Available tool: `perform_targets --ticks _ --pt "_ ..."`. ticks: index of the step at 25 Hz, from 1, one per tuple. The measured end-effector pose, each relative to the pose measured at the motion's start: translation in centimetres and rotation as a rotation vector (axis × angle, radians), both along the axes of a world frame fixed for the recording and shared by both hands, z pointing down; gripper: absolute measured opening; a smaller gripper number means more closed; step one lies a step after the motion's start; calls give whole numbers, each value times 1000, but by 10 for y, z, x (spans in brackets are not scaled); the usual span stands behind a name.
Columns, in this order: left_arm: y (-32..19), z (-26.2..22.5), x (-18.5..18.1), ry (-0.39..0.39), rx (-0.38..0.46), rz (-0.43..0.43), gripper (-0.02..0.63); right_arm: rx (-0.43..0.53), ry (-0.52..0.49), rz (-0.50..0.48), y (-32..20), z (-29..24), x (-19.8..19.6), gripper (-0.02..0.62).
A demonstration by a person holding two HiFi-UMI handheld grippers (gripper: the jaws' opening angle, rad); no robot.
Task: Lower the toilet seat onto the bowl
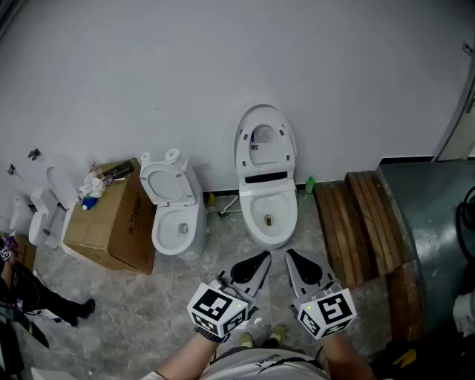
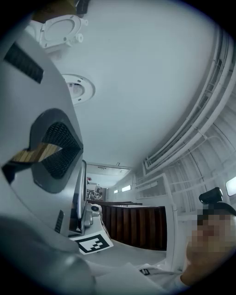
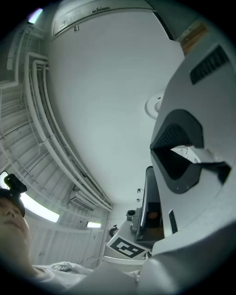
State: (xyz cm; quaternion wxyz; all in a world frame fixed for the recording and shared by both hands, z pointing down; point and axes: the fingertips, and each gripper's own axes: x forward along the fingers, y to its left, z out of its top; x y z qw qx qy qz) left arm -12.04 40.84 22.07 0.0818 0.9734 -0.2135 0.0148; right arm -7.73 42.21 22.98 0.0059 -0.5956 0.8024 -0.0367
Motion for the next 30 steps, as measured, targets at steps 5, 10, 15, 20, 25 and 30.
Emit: perform_targets --ticks 5,10,15,20,25,30 --pt "3 -1 8 -1 -1 -5 6 -2 -9 -2 4 1 10 17" --pt "5 0 19 -9 7 -15 6 -1 -42 -41 8 3 19 17" --pt "-2 -2 23 -16 20 -48 6 35 -116 -64 15 -3 35 18" --pt "-13 -4 23 -22 24 -81 6 43 -154 -53 13 -6 50 18" --pt "-29 -4 31 -16 27 -86 6 40 -160 -38 2 -4 62 18" --pt "-61 3 35 -2 14 -73 6 16 -158 -21 -29 6 66 18"
